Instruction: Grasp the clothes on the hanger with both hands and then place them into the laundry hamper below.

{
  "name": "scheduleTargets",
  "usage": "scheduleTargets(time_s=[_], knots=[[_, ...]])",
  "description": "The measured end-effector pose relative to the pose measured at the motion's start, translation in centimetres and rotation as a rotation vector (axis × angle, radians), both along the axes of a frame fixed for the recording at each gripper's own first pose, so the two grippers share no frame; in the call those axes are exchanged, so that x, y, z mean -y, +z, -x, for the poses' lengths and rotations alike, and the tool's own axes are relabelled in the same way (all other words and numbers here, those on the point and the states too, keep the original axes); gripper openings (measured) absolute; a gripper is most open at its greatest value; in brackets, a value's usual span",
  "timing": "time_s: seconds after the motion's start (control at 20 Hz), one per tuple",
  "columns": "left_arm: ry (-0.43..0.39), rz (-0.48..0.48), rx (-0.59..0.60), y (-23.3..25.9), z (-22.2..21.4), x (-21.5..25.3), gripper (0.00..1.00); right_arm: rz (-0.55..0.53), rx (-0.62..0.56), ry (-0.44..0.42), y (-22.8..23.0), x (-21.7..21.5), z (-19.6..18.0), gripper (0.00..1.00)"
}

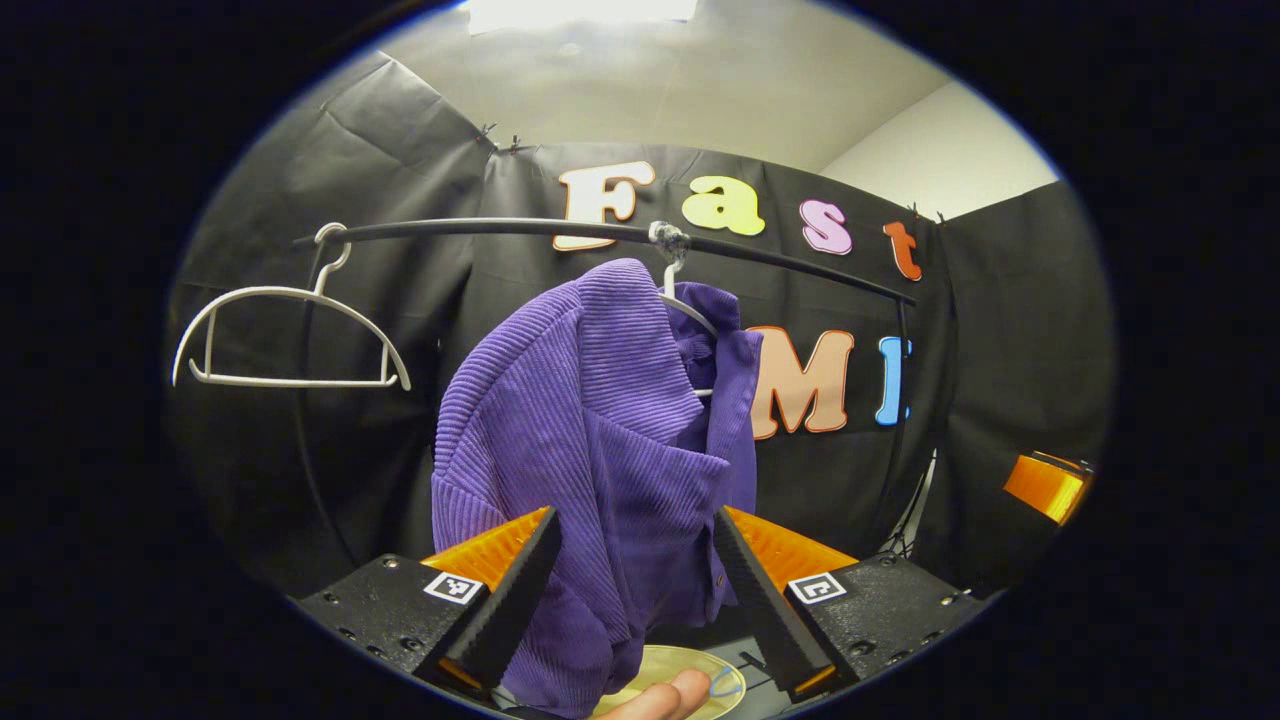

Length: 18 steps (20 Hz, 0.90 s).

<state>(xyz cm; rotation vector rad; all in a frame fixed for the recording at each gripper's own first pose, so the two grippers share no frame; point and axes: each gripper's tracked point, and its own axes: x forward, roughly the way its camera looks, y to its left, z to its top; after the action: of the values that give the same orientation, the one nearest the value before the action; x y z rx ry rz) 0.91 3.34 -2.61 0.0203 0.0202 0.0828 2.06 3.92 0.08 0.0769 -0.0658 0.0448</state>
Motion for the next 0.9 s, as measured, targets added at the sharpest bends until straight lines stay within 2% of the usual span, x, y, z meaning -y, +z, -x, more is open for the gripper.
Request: scheduleTargets(time_s=[0.05,0.2,0.25,0.35,0.4,0.45,0.5,0.55,0.75,0.9], knots=[[0.002,-0.006,0.006,0.1,0.1,0.2,0.95,0.007,0.001,0.011,-0.1,-0.7,-0.3,0.99],[0.007,-0.025,0.034,0.8,0.1,1.3,0.95,0.013,-0.013,0.045,-1.1,-2.3,-1.4,1.0],[0.017,-0.031,0.043,1.1,-0.1,1.6,0.92,0.015,-0.019,0.051,-1.3,-2.6,-1.9,1.0],[0.033,-0.053,0.059,1.6,-0.4,2.5,0.92,0.021,-0.037,0.054,-2.0,-2.8,-2.8,1.0],[0.045,-0.071,0.067,1.9,-0.7,2.8,0.91,0.02,-0.039,0.059,-2.2,-3.1,-3.3,0.94],[0.063,-0.081,0.074,2.1,-1.0,3.0,0.91,0.018,-0.038,0.067,-2.2,-3.4,-3.7,0.99],[0.088,-0.089,0.087,2.5,-1.6,2.9,0.91,0.016,-0.038,0.08,-2.3,-3.7,-4.3,0.94],[0.116,-0.095,0.09,2.6,-2.2,2.8,0.91,0.014,-0.038,0.098,-2.3,-4.1,-5.0,0.99],[0.231,-0.113,0.059,2.0,-4.7,1.1,0.93,0.008,-0.033,0.191,-2.7,-6.4,-8.6,0.99],[0.267,-0.133,0.029,0.5,-7.0,-0.4,0.95,0.008,-0.054,0.221,-3.7,-7.4,-12.1,0.99]])
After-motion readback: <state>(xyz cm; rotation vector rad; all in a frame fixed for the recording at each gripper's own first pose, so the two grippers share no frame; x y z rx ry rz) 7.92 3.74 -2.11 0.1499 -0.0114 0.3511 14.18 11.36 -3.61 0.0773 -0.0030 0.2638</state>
